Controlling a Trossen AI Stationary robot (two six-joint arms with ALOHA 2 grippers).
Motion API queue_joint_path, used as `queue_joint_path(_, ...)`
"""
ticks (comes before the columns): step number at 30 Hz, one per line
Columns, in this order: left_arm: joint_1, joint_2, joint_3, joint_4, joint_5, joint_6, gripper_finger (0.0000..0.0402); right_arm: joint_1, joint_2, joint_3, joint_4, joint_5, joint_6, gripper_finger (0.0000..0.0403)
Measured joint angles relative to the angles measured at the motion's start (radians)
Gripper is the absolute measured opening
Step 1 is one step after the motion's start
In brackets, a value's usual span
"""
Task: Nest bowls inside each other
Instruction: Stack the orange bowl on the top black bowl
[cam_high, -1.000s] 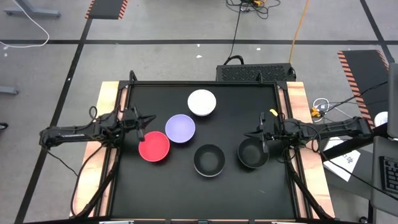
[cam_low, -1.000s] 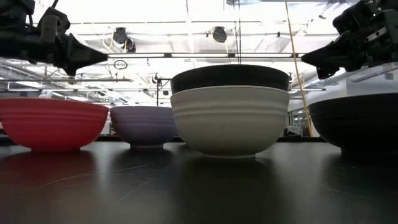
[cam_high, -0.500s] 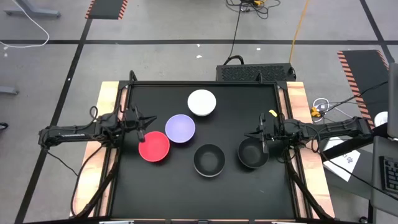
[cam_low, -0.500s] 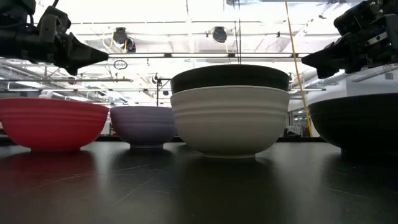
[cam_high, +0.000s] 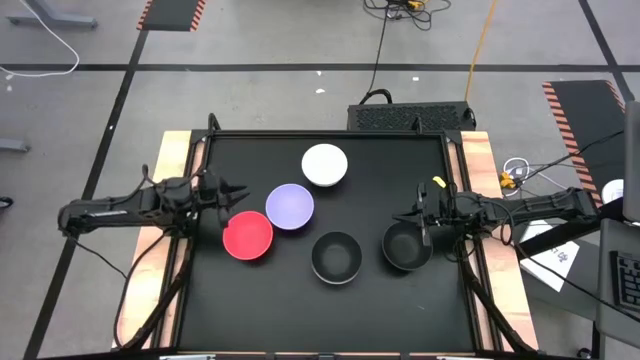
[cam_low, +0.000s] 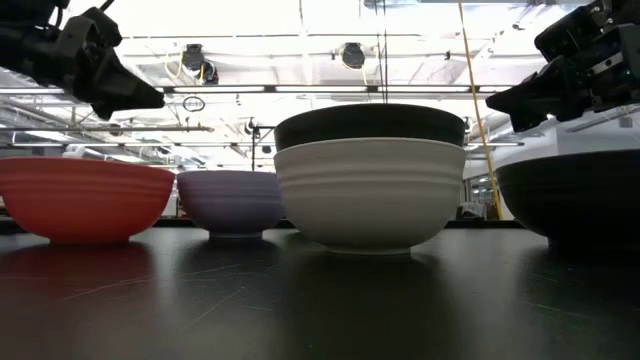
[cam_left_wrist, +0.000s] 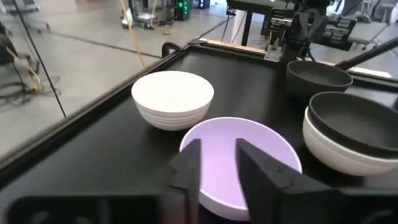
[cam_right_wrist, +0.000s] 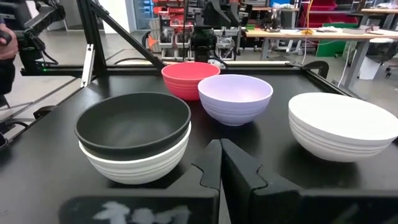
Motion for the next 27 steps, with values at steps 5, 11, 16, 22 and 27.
queue_joint_path(5,0.0,0.051,0.036,-0.041,0.006,-0.118,0.0216,0.0,0.0,0.0,0.0,0.0,0.0,0.0)
queue_joint_path(11,0.0,0.144,0.073,-0.072,0.104,-0.292,0.0302,0.0,0.0,0.0,-0.009,0.0,0.015,0.0)
queue_joint_path(16,0.0,0.253,0.173,-0.265,0.166,-0.38,0.0327,0.0,0.0,0.0,-0.016,0.0,0.015,0.0)
queue_joint_path(22,0.001,0.389,0.323,-0.53,0.161,-0.386,0.0315,0.0,0.0,0.0,-0.021,0.0,0.023,0.0)
queue_joint_path(27,0.001,0.481,0.385,-0.643,0.204,-0.37,0.0298,0.0,0.0,0.0,-0.034,0.0,0.041,0.0)
